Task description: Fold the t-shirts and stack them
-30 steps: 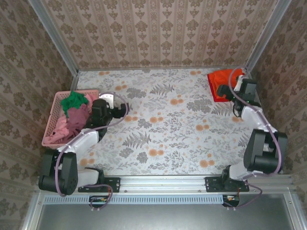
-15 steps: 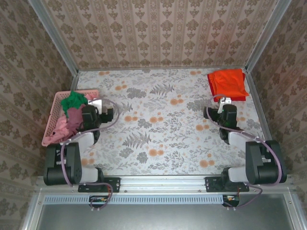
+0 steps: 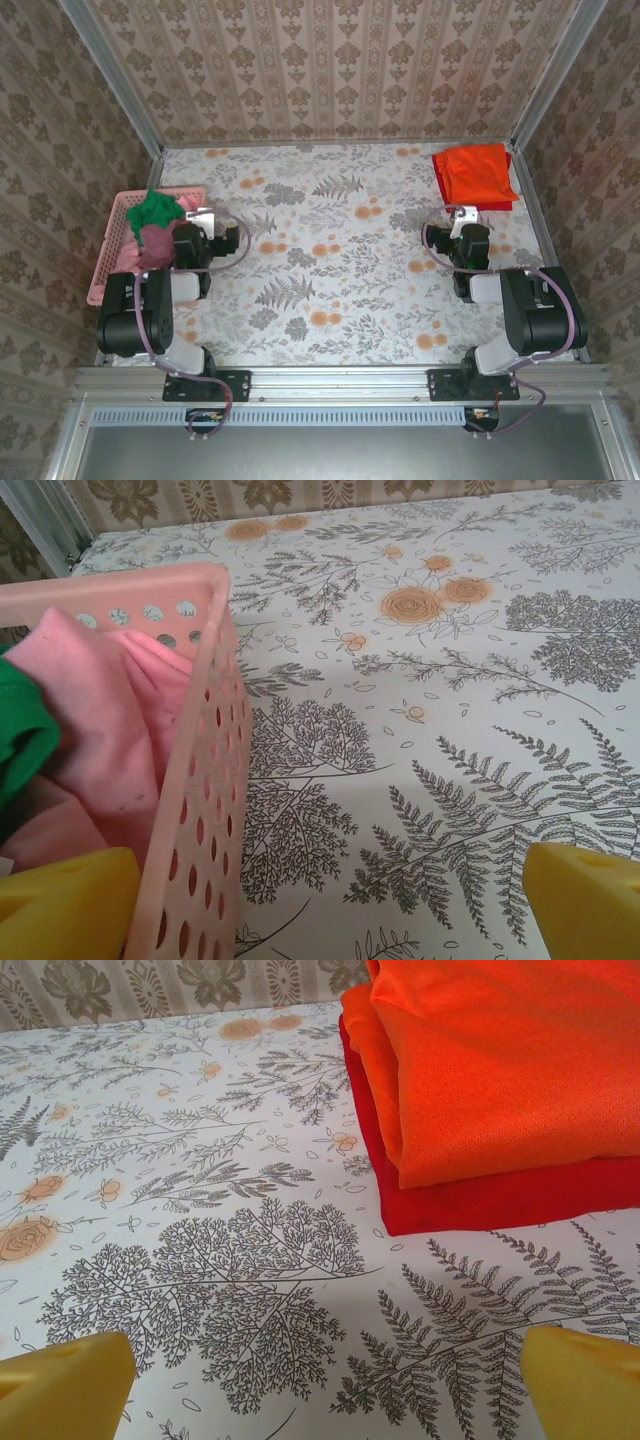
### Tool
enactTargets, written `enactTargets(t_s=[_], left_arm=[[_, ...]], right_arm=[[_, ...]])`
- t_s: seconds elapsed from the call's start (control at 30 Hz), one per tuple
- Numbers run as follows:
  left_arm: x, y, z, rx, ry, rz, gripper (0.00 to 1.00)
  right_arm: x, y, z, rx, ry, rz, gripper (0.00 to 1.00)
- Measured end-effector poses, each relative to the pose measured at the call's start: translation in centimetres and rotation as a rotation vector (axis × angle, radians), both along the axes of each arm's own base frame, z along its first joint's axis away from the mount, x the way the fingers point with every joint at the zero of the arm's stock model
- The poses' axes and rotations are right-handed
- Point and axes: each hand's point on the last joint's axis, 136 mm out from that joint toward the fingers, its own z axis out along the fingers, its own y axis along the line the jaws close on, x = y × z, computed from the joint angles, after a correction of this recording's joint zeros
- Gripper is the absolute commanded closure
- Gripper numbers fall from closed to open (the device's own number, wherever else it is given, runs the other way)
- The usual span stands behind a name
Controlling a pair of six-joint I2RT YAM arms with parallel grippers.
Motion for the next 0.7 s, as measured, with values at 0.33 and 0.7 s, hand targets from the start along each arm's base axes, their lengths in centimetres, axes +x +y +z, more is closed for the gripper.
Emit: enactTargets(t_s=[0.33, 0.7], left_arm=[[0.14, 0.18, 0.33, 0.005, -0.015, 0.01, 0.0], [0.14, 0.19, 0.32, 0.005, -0.014, 0.011, 0.0]], right_arm=[[0.01, 0.0, 0.02, 0.0, -0.001, 0.0, 0.0], [0.06, 0.17, 0.07, -0.003, -0.002, 0.005, 0.0]])
